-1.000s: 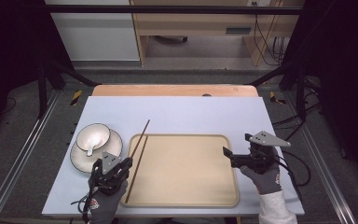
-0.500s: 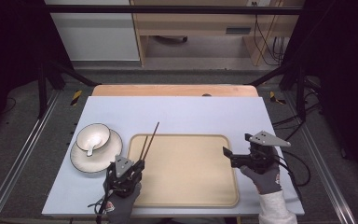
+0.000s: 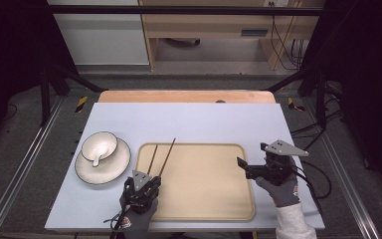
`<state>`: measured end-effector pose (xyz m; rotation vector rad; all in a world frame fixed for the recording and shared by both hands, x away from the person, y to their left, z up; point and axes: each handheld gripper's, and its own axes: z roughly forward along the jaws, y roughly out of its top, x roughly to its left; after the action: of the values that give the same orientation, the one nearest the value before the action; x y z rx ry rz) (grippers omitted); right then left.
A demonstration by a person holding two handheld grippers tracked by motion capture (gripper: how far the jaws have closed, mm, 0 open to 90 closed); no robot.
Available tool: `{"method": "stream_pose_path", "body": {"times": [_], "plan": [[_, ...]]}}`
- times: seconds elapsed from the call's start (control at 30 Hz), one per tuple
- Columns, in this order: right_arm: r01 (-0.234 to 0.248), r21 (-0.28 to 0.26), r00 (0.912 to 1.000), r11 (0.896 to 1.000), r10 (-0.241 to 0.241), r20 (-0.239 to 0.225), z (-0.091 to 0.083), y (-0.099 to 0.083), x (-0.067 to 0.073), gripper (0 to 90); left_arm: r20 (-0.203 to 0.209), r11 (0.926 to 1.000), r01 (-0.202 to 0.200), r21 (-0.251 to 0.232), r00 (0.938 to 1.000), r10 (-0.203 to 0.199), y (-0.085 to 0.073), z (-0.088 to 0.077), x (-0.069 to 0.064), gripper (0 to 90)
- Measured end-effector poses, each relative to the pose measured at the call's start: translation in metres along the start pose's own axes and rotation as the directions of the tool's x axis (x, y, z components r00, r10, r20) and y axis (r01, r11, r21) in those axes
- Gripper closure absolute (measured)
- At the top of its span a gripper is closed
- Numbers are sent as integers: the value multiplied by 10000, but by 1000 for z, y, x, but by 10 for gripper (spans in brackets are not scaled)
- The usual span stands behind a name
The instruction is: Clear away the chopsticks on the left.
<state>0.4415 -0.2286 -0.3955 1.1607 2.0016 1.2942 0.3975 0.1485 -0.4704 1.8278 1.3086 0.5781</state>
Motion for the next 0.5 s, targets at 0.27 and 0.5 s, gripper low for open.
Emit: {"method": "stream_pose_path", "body": {"times": [0.27, 0.5], "plan": [[10, -12, 10000, 10000, -10, -9, 0, 0, 0, 31, 39, 9996, 20, 276, 10000, -22, -3, 6, -1, 838], [3, 11, 10000, 10000, -3, 6, 0, 0, 0, 30, 54, 9984, 109, 553, 9999, -112, -2, 9, 0, 836]]}}
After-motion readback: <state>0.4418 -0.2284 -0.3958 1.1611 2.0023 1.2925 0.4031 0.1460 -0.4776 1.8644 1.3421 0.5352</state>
